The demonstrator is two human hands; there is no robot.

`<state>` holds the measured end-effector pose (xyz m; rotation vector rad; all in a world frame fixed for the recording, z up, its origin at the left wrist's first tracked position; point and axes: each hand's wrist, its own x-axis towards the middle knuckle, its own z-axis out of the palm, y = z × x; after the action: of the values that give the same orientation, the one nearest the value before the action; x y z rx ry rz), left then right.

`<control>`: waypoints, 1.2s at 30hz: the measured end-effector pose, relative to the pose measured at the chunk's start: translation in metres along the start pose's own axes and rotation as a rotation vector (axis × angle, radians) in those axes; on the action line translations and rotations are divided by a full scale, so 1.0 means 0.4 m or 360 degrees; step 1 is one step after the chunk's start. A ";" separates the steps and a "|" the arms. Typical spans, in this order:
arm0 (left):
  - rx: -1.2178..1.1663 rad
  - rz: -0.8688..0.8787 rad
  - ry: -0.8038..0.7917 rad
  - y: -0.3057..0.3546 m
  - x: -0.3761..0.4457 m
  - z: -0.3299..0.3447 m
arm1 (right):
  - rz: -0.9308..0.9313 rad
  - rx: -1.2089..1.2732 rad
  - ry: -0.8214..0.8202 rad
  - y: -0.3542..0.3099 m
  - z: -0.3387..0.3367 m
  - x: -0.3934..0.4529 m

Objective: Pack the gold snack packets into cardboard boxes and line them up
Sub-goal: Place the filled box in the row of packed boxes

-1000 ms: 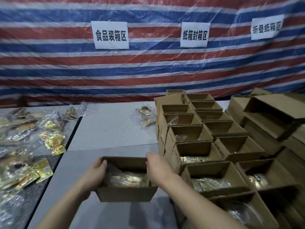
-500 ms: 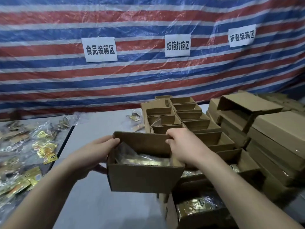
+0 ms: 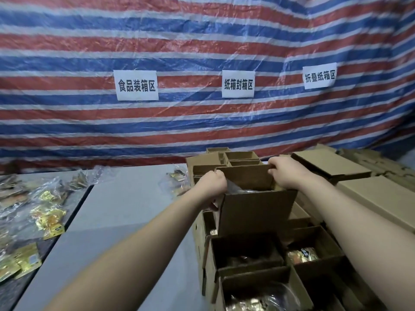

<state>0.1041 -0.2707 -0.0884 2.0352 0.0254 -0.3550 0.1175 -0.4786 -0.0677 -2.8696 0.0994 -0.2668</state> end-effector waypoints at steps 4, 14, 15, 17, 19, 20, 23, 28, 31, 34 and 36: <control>0.0134 0.0037 0.0060 0.001 0.070 -0.004 | 0.0035 0.0071 -0.0028 0.005 0.038 0.064; 0.0066 -0.0178 0.0012 -0.054 0.151 -0.035 | 0.0050 0.0029 -0.0270 -0.021 0.132 0.147; 0.0069 -0.0189 0.0003 -0.054 0.153 -0.041 | 0.0046 0.0031 -0.0283 -0.016 0.127 0.150; 0.0030 -0.0183 0.0006 -0.057 0.159 -0.051 | 0.0050 0.0047 -0.0280 -0.006 0.121 0.153; 0.0009 -0.0171 0.0026 -0.059 0.161 -0.056 | 0.0050 0.0020 -0.0269 0.001 0.119 0.152; 0.0017 -0.0166 0.0028 -0.062 0.161 -0.055 | 0.0049 0.0001 -0.0266 0.004 0.121 0.151; 0.0051 -0.0160 0.0053 -0.069 0.160 -0.048 | 0.0064 -0.0020 -0.0262 0.008 0.129 0.147; 0.0069 -0.0133 0.0083 -0.069 0.162 -0.044 | 0.0082 0.0004 -0.0215 0.005 0.143 0.138; 0.0044 -0.0126 0.0124 -0.073 0.152 -0.051 | 0.0067 0.0007 -0.0114 0.002 0.143 0.135; -0.0027 -0.0073 0.0193 -0.094 0.148 -0.065 | 0.0005 0.0009 0.0031 -0.006 0.138 0.139; -0.0075 -0.0022 0.0229 -0.107 0.140 -0.080 | -0.0025 0.0010 0.0106 -0.021 0.132 0.143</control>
<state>0.1581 -0.2301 -0.1263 2.0115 0.1355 -0.2140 0.1840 -0.4627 -0.1059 -2.8567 0.0882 -0.3652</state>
